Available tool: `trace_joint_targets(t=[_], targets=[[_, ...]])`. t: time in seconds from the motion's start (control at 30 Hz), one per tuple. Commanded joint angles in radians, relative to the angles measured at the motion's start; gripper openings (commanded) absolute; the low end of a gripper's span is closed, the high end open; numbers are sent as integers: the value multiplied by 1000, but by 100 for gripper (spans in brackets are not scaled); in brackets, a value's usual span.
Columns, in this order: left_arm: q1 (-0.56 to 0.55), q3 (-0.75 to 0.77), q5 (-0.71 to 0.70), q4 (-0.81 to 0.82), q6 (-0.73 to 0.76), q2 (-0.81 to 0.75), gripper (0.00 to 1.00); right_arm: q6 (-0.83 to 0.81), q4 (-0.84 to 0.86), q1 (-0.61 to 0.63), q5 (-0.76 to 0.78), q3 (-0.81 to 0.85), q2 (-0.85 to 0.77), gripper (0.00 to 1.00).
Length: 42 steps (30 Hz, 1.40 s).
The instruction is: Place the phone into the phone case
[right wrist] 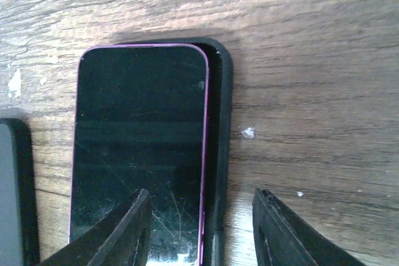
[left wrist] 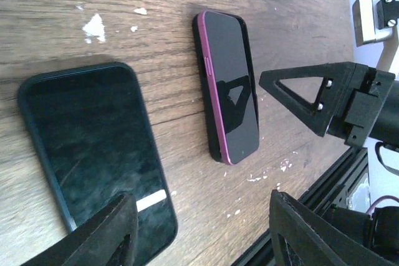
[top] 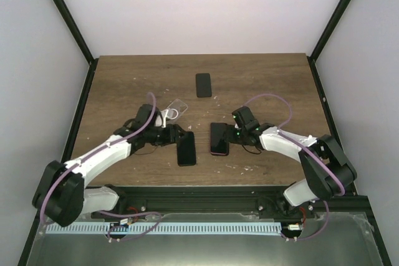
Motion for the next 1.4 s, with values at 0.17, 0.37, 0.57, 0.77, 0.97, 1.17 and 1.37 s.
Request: trace_joint_targets(t=[0.17, 0.37, 0.57, 0.77, 0.97, 1.17, 1.37], targets=[[-76, 98, -16, 225, -103, 272, 48, -25, 155, -34, -94, -49, 59, 38], [-102, 170, -2, 257, -107, 405, 45, -11, 214, -34, -177, -69, 86, 37], [-134, 243, 21, 264, -105, 528, 38, -9, 251, -34, -223, -80, 100, 33], [-139, 274, 31, 275, -107, 616, 30, 25, 305, -33, -299, -112, 106, 32], [-147, 285, 37, 287, -111, 664, 22, 33, 332, -34, -311, -133, 111, 31], [-175, 309, 35, 289, -113, 697, 8, 42, 349, -34, -313, -139, 107, 31], [-196, 318, 26, 272, -111, 700, 5, 39, 339, -34, -290, -130, 104, 30]])
